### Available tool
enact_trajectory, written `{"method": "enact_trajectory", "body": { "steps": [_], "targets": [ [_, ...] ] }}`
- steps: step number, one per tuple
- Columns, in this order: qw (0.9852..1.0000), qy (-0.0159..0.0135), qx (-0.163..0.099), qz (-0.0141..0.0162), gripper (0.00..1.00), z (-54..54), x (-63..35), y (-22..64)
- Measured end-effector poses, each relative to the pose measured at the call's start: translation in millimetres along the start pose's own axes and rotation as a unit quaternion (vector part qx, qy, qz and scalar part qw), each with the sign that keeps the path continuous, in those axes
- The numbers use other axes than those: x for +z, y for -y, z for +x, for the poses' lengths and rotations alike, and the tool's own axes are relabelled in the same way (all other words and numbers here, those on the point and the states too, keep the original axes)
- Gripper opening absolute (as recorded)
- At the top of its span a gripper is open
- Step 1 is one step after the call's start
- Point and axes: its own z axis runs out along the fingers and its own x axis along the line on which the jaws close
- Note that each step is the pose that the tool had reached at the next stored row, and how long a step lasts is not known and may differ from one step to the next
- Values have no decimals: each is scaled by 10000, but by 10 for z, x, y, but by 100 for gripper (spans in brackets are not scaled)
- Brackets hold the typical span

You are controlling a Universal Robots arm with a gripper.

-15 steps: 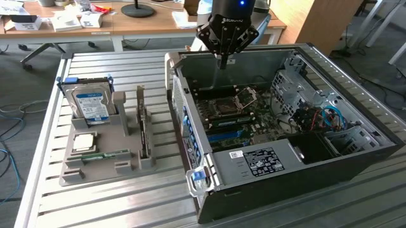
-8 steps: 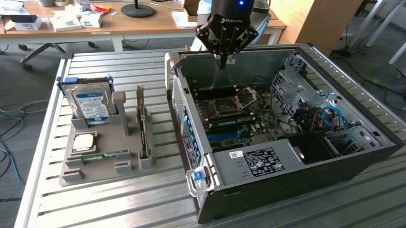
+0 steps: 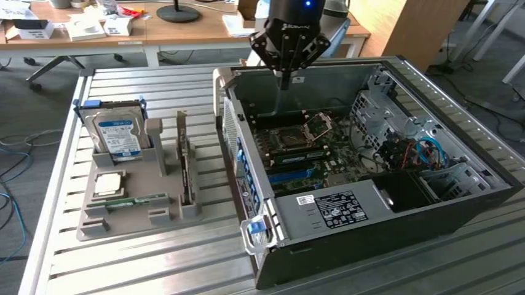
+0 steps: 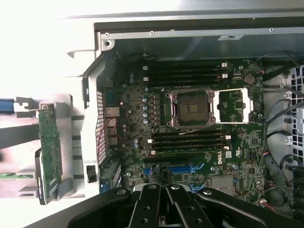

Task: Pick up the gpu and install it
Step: 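Reach for the gpu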

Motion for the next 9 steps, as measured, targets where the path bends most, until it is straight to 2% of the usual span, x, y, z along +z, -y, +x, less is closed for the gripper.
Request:
{"method": "enact_trajectory", "body": {
  "steps": [9],
  "targets": [
    [10000, 0, -1, 0, 11, 82, -1, 6]
  ]
}}
